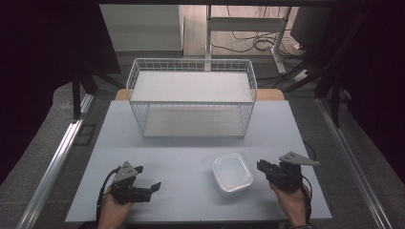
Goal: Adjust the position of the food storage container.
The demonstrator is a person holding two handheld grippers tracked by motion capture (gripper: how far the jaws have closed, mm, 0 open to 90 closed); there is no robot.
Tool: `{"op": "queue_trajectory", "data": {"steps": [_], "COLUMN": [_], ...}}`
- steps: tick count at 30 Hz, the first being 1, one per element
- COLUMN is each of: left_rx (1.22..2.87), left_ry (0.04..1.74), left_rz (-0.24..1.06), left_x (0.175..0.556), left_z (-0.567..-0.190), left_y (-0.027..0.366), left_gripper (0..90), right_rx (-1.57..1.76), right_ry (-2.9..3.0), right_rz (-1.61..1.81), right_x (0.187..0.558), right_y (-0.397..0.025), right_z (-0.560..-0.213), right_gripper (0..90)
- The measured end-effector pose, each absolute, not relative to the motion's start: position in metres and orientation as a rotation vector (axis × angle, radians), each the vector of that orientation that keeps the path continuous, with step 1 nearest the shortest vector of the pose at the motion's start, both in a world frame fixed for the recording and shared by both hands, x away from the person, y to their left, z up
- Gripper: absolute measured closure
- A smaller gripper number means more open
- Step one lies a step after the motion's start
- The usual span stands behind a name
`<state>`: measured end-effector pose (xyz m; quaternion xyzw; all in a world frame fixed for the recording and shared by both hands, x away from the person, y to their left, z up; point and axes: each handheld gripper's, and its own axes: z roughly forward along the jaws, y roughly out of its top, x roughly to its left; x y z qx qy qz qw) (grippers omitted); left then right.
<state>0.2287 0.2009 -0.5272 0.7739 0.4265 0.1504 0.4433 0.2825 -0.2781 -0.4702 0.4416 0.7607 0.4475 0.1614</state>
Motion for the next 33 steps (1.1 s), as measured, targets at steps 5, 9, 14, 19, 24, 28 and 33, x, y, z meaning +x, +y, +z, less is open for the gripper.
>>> {"op": "queue_trajectory", "data": {"steps": [5, 9, 14, 19, 24, 28, 33], "left_rx": [1.92, 1.921, 1.912, 1.917, 1.92, 1.918, 1.923], "left_ry": [1.054, 1.055, 1.061, 1.06, 1.061, 1.064, 1.078], "left_rz": [0.366, 0.367, 0.359, 0.359, 0.354, 0.341, 0.328], "left_x": [0.229, 0.229, 0.23, 0.23, 0.23, 0.23, 0.23], "left_z": [-0.528, -0.528, -0.528, -0.529, -0.529, -0.529, -0.529], "left_y": [0.199, 0.199, 0.2, 0.198, 0.198, 0.199, 0.198], "left_gripper": [7.6, 7.6, 7.6, 7.6, 7.6, 8.2, 8.7], "right_rx": [1.298, 1.309, 1.278, 1.223, 1.152, 1.091, 1.093], "right_ry": [2.208, 2.237, 2.276, 2.325, 2.412, 2.451, 2.371], "right_rz": [1.25, 1.195, 1.15, 1.111, 1.141, 1.168, 1.169], "right_x": [0.298, 0.31, 0.324, 0.331, 0.337, 0.336, 0.311], "right_y": [-0.267, -0.257, -0.24, -0.217, -0.184, -0.172, -0.201], "right_z": [-0.475, -0.479, -0.482, -0.482, -0.485, -0.484, -0.467], "right_gripper": [89.3, 89.3, 89.3, 89.3, 89.3, 89.3, 89.2]}}
